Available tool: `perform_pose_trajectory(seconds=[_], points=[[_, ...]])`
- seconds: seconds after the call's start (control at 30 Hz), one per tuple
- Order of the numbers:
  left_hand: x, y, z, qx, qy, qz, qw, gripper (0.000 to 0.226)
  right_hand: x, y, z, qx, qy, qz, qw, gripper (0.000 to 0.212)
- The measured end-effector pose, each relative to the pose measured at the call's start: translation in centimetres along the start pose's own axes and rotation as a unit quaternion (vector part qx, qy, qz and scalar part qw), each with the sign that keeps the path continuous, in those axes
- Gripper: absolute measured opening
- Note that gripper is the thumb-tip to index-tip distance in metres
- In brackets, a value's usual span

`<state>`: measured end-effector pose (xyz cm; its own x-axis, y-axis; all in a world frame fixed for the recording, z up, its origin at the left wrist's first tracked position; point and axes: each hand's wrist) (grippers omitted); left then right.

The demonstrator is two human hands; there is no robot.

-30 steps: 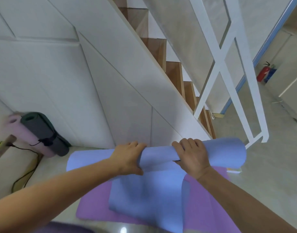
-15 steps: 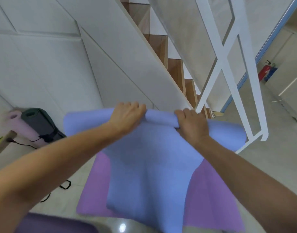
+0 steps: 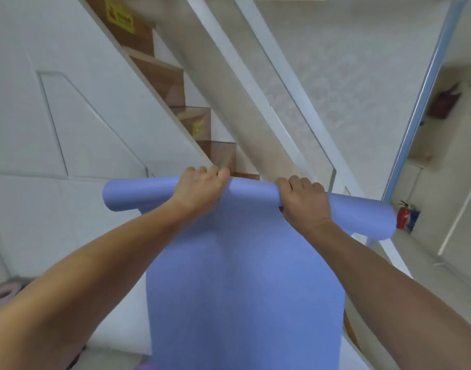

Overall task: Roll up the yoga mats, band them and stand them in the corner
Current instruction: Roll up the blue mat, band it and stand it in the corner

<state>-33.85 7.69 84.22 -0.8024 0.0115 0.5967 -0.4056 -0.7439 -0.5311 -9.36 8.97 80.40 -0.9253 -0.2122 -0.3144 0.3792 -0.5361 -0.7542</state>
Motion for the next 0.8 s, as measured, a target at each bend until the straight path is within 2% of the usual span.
perform_pose_trajectory(seconds=[0.1, 0.27, 0.5, 0.6, 0.67, 0.8], points=[[3.8, -3.7, 2.5, -0.069, -0.010, 0.061, 0.996, 0.036, -2.1, -5.6, 3.0, -0.068, 0.048, -0.001, 0.997, 0.047], [9.1, -8.0, 6.9, -0.151, -0.042, 0.083, 0.984, 0.042, -4.2, -12.3, 7.7, -0.152, 0.110, -0.013, 0.982, 0.048], [9.6, -7.6, 7.4, -0.218, -0.056, 0.090, 0.970, 0.048, -4.2, -12.9, 8.7, -0.206, 0.125, -0.008, 0.971, 0.047], [7.3, -4.1, 6.1, -0.181, -0.038, 0.071, 0.980, 0.050, -3.2, -9.4, 6.9, -0.218, 0.108, 0.017, 0.970, 0.042], [5.2, -1.4, 5.0, -0.123, 0.020, 0.050, 0.991, 0.048, -2.2, -6.0, 5.9, -0.199, 0.080, 0.032, 0.976, 0.039], [-0.1, 6.3, 1.0, -0.029, 0.081, 0.002, 0.996, 0.040, 1.7, 3.2, 3.1, -0.082, -0.018, 0.055, 0.995, 0.046]])
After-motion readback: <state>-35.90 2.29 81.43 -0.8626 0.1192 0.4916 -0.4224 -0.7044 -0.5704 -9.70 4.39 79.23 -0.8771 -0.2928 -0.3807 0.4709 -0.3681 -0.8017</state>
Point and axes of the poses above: each hand's wrist, its own y-axis away from the middle knuckle, its own z-axis out of the back of the hand, x = y × z, and after that the axes turned 11 degrees about -y, right-handed
